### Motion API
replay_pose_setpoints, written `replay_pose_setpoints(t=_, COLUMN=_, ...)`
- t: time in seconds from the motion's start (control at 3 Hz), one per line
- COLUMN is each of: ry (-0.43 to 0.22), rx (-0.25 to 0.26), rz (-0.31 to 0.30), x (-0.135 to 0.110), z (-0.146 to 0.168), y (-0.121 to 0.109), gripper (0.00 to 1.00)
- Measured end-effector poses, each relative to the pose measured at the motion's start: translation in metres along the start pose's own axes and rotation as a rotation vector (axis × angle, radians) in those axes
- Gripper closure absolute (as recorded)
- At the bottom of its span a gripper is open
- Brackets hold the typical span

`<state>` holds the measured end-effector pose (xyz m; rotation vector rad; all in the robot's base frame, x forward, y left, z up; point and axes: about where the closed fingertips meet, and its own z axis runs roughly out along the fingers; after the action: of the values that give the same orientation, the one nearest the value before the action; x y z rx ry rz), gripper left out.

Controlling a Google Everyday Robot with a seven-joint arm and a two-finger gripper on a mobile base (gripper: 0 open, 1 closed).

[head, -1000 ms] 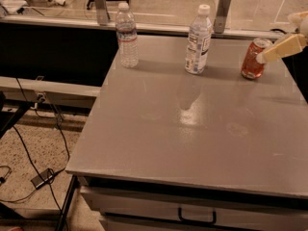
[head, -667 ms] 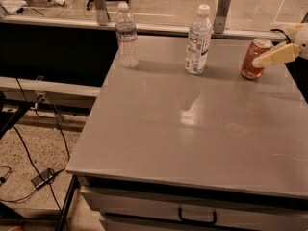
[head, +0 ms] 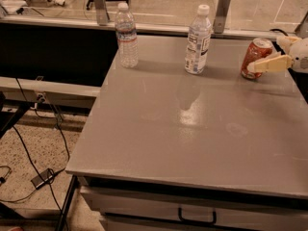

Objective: Knock coke can over

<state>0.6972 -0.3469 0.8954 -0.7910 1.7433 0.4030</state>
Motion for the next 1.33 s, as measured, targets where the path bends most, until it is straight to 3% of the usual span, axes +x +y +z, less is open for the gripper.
replay_pose_setpoints(t=0.67, ry=-0.179, rx=-0.015, rz=0.060, x=0.008, z=0.013, y=0.005, gripper=0.38)
replay_pose_setpoints(t=1.33, ry=-0.273, rx=-0.035, rz=0.061, x=-0.001, z=0.016, y=0.007, gripper=0.85)
